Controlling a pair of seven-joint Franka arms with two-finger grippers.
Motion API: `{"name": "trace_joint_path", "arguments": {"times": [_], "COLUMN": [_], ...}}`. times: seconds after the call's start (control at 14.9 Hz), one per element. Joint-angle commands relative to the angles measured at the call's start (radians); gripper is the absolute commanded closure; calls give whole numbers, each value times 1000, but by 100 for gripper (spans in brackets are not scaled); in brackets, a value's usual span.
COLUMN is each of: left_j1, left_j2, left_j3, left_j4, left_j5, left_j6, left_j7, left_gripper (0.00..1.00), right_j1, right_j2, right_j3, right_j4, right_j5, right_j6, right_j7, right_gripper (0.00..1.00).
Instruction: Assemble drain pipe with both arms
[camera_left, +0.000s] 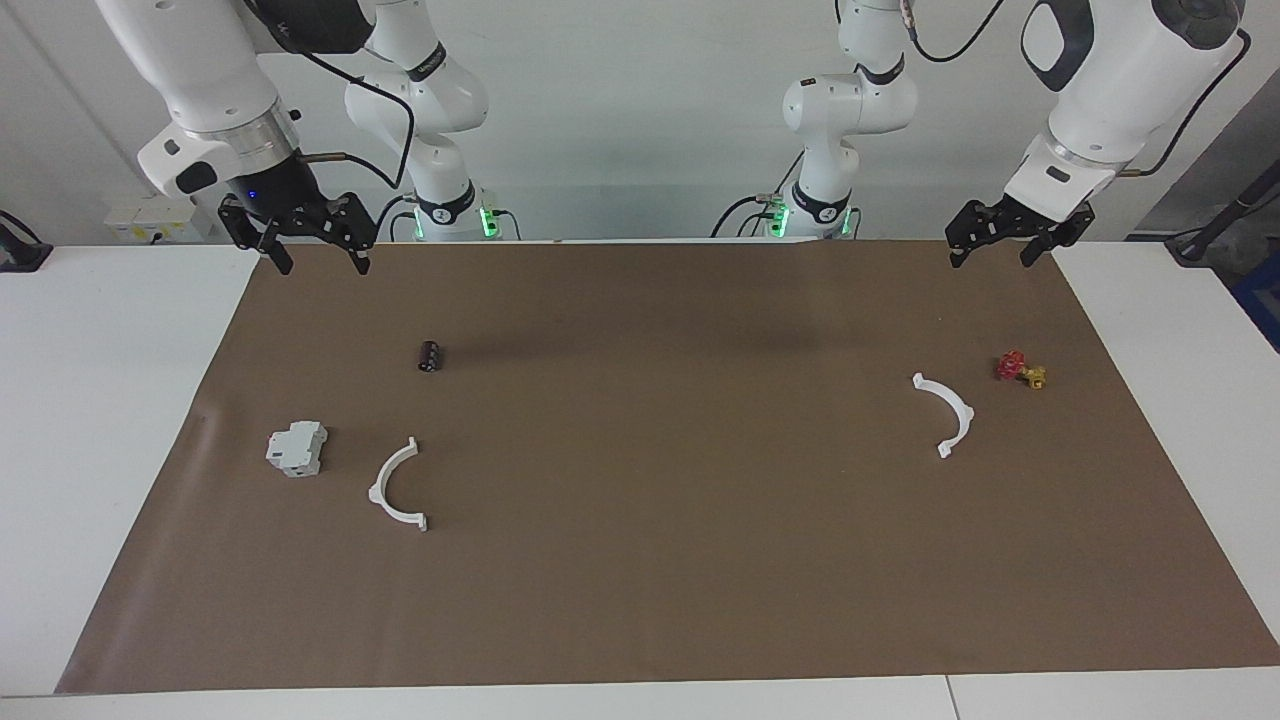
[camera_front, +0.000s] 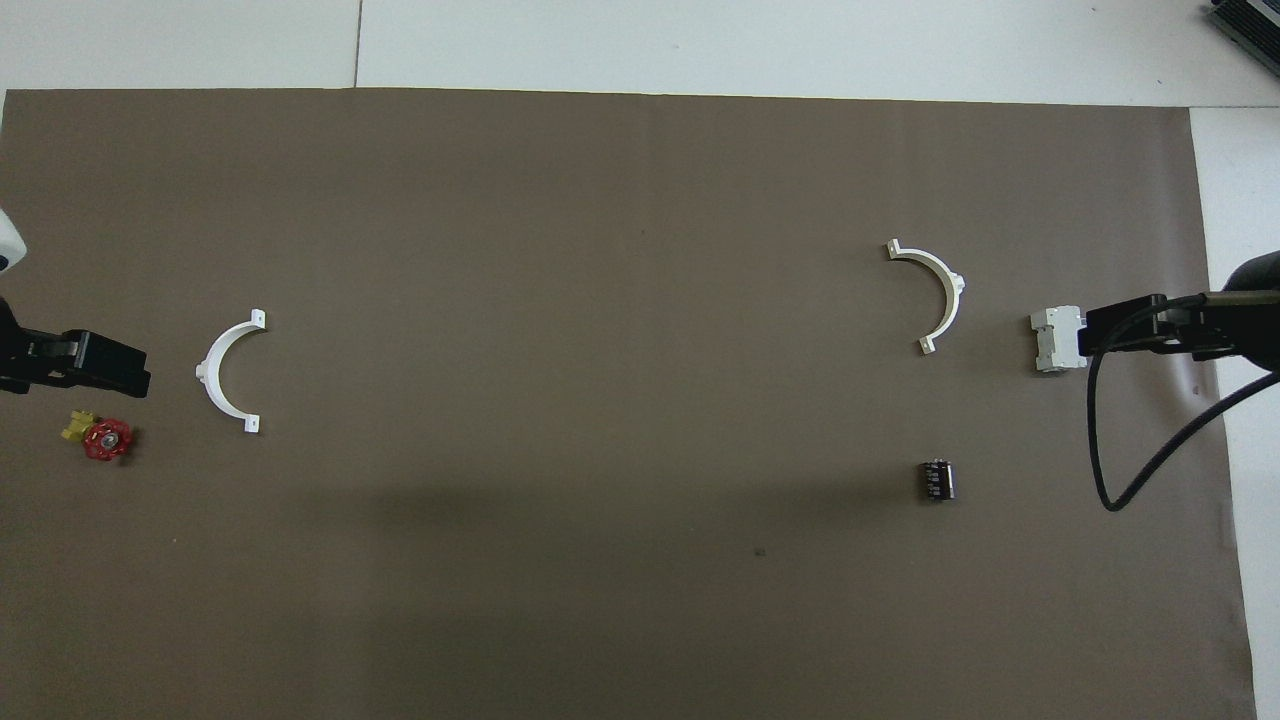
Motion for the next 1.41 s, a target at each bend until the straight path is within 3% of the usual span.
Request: {"name": "trace_joint_path", "arguments": {"times": [0.0,0.13,0.33,0.87,1.34], "left_j1": [-1,-1,-3,-3,-1], "left_j2": [-8,-8,-8,-8,-9], "left_j3": [2,3,3,3,3], "left_j4": [3,3,3,3,3], "left_j5": [2,2,2,2,2], "left_j6": [1,1,1,3,3], "left_j7": [11,13,12,11,12], "left_gripper": [0,0,0,0,0], "right_j1": [-9,-7,-10,-47,-69], "right_j2": [-19,-19,19,382,547], "right_j3": [6,7,13,13,13], "right_j4": [-13,-30,-86,-76,-62], "right_j5": [-11,-8,1,44,116], "right_j6": [-11,19,182,537,716], "right_j7": [-22,-14,-39,-376,-643], "right_gripper": [0,0,0,0,0]}}
